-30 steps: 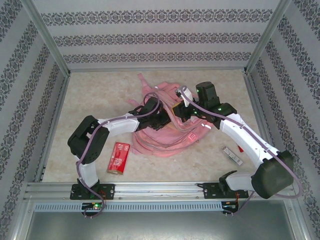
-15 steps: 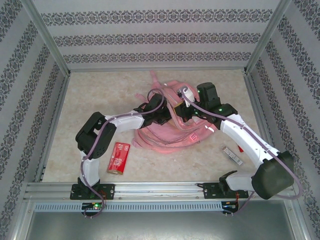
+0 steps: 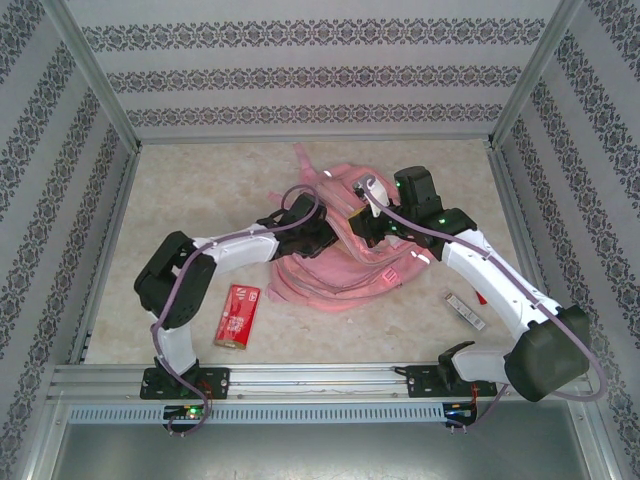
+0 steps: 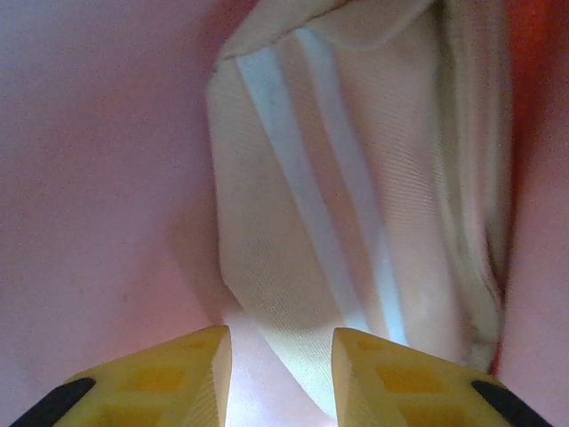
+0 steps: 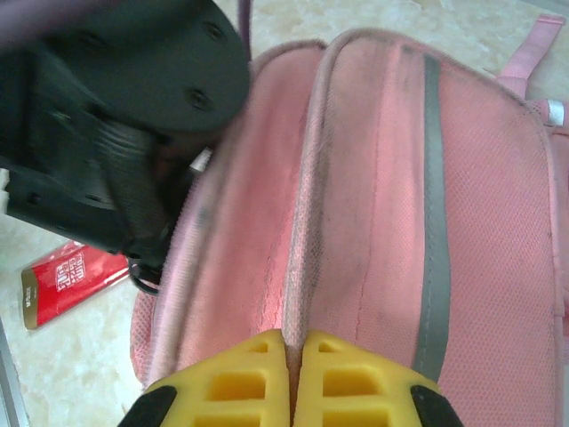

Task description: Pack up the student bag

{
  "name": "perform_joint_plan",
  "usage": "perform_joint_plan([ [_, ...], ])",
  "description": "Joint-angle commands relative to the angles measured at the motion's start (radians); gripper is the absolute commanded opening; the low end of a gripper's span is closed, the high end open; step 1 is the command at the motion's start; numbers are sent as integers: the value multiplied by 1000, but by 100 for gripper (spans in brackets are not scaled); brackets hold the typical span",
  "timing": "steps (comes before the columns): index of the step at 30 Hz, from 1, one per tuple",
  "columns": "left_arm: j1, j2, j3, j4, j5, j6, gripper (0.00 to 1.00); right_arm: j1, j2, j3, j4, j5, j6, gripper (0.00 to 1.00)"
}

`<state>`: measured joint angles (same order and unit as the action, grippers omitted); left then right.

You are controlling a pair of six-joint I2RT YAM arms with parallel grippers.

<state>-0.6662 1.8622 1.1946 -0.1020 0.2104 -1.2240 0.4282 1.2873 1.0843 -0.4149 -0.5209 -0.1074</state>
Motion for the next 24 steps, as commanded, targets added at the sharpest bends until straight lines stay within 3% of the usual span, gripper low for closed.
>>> perform_joint_plan([
  [1,4,41,39,-37,5,-31,35,14,-27,25,51,-68,-30,0],
  [7,4,112,120,26,-4,-19,23,30,-31,12,48,-73,-43,0],
  [11,4,159,155,96,21,-40,0,37,-30,21,41,-80,-62,0],
  [20,-9,228,190,197,1,-70,0,47,-9,34,41,-88,-77,0],
  [21,-9,224,181,202,-6,-63,2,47,-11,34,41,-85,-77,0],
  [22,-9,214,168,202,-15,-50,13,47,-12,31,41,-82,-81,0],
  [24,-5,177,133,186,-47,-21,22,42,-19,25,39,-69,-84,0],
])
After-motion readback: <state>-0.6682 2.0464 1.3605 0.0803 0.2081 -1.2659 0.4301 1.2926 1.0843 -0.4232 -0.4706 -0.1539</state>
